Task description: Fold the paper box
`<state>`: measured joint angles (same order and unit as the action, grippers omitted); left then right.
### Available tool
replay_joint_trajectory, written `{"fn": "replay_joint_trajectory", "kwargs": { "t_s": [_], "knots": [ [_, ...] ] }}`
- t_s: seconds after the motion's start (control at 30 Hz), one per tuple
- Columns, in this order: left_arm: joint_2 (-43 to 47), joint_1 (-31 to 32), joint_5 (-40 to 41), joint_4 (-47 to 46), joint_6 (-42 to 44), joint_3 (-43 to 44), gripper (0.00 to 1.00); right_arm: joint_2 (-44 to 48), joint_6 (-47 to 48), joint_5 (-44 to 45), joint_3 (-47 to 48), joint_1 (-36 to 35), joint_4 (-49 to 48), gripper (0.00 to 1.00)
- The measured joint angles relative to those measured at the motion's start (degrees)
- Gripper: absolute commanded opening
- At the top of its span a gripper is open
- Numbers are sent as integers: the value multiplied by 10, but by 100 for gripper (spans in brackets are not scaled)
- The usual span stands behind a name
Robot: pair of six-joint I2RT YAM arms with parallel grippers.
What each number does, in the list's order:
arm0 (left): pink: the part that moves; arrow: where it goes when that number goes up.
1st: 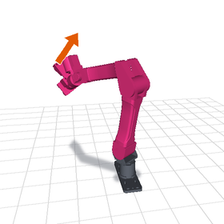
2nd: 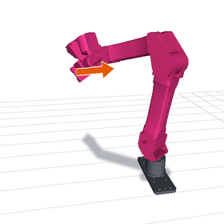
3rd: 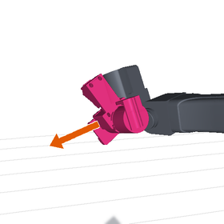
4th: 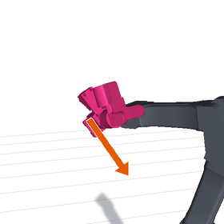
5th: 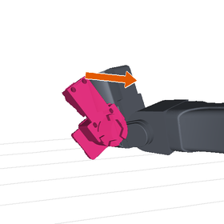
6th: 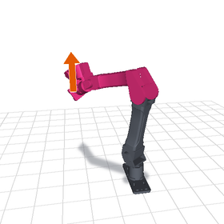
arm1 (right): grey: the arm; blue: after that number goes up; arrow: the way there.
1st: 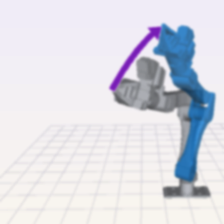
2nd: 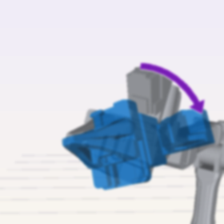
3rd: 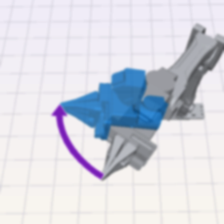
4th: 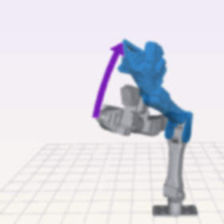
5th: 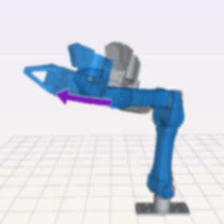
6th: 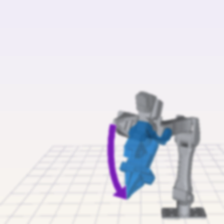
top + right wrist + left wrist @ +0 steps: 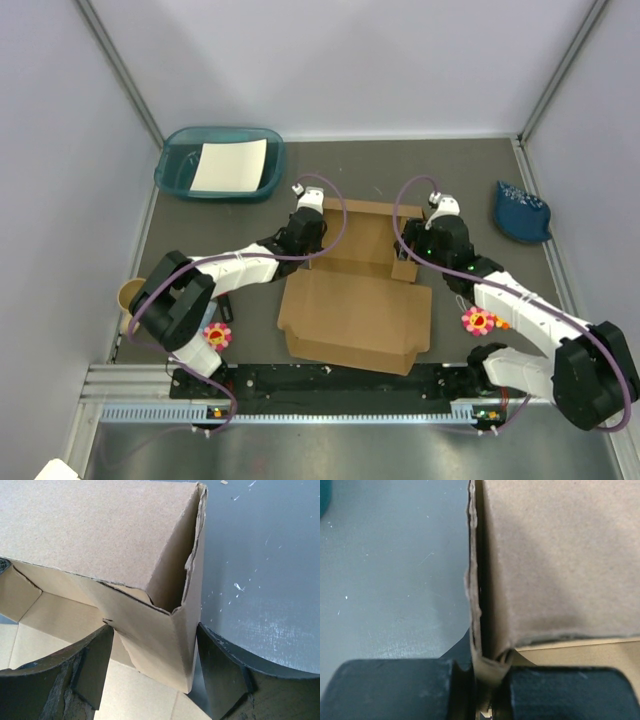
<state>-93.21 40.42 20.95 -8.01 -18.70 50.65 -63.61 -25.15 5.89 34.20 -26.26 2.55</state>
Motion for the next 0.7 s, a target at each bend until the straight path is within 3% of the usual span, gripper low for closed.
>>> {"fn": "replay_joint_trajectory", "kwargs": {
  "t_s": [0.7],
  "knots": [
    [0,-1,11,6,-3,1,0,-13,11,-39,-4,0,-30,73]
  ]
}}
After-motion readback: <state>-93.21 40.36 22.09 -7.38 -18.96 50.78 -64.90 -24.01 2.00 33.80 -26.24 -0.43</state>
